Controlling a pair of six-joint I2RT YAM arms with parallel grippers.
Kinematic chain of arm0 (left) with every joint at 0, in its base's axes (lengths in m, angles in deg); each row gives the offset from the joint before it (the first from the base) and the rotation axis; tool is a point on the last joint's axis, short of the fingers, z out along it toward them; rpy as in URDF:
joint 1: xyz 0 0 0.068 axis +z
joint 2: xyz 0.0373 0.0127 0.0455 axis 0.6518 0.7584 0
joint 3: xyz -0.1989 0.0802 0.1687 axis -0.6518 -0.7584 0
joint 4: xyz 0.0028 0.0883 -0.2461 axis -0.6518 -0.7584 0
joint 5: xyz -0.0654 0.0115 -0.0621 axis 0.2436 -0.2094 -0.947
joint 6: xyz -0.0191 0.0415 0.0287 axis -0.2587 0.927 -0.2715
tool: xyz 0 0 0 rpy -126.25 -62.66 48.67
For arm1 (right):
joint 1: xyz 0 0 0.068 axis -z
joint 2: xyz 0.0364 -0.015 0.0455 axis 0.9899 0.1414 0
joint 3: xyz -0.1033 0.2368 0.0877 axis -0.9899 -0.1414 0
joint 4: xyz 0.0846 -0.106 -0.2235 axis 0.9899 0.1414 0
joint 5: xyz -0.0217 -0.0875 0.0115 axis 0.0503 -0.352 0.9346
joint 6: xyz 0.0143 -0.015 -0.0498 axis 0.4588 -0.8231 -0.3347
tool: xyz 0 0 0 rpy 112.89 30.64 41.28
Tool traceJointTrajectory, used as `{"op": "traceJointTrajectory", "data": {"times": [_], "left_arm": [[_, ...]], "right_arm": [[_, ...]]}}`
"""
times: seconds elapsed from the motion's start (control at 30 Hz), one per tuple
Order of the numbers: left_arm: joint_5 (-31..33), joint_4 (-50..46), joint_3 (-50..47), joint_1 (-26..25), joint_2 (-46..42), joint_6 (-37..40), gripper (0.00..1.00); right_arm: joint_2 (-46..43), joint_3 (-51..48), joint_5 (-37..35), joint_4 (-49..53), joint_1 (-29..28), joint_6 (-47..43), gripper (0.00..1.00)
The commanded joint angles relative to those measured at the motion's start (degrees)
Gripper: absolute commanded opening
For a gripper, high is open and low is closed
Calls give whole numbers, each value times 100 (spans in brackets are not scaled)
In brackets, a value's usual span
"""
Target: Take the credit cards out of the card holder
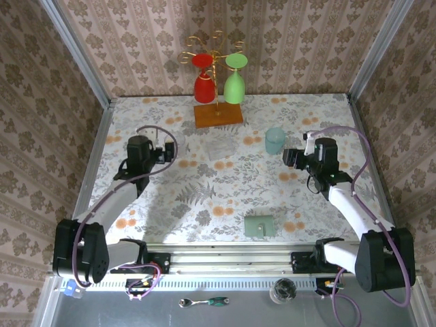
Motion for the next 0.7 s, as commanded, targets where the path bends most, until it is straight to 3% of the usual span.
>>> {"op": "traceJointTrajectory", "data": {"times": [0.0, 0.3, 0.47, 0.67], "left_arm": [[12, -1202, 389, -321, -98, -599, 100], [-666, -1870, 591, -893, -177, -1735, 94], [-1084, -2057, 497, -1051, -203, -1971, 90], [-1184, -1958, 272, -1045, -428, -2354, 91]], "right_arm": [[-149, 402, -41, 1118, -296, 627, 76], [-256, 949, 7, 2733, -1296, 1596, 70], [-402, 921, 692, 3321, -1603, 2198, 61], [-822, 721, 653, 3634, -2168, 3467, 69]]}}
